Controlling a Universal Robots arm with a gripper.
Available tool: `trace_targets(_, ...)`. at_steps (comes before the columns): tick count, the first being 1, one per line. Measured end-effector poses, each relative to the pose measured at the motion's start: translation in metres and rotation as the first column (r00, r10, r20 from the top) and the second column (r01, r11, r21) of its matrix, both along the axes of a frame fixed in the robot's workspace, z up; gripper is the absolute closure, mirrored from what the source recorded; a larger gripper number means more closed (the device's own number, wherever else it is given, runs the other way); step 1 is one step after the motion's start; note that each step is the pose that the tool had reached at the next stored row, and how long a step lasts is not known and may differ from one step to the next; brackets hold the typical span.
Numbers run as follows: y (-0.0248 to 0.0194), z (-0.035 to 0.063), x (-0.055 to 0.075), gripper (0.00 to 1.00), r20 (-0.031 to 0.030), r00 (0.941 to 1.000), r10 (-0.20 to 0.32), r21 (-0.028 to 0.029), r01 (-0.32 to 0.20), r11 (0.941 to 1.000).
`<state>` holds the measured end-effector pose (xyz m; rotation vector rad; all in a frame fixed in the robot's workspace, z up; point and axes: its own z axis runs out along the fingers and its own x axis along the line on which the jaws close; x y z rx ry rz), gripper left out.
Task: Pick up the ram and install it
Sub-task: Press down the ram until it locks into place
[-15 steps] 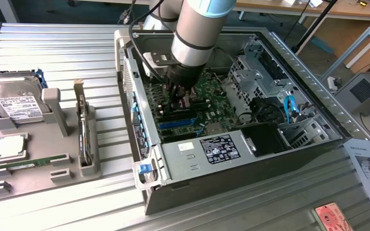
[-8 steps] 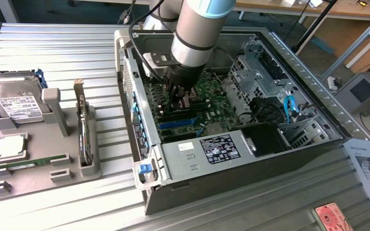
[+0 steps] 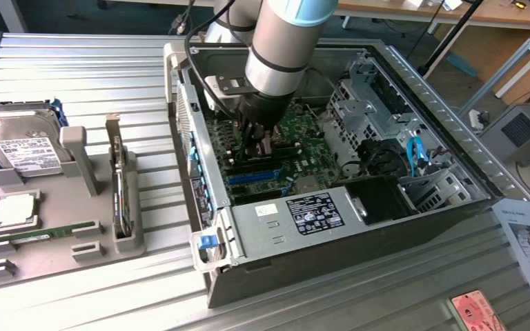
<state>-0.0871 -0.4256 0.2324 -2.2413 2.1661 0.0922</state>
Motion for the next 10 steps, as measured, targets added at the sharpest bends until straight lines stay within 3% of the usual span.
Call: trace_targets(10, -0.0001, -0.0005, 0.0000, 0.89, 0.0000, 1.0000, 0.000, 0.0001, 0.000, 1.0000)
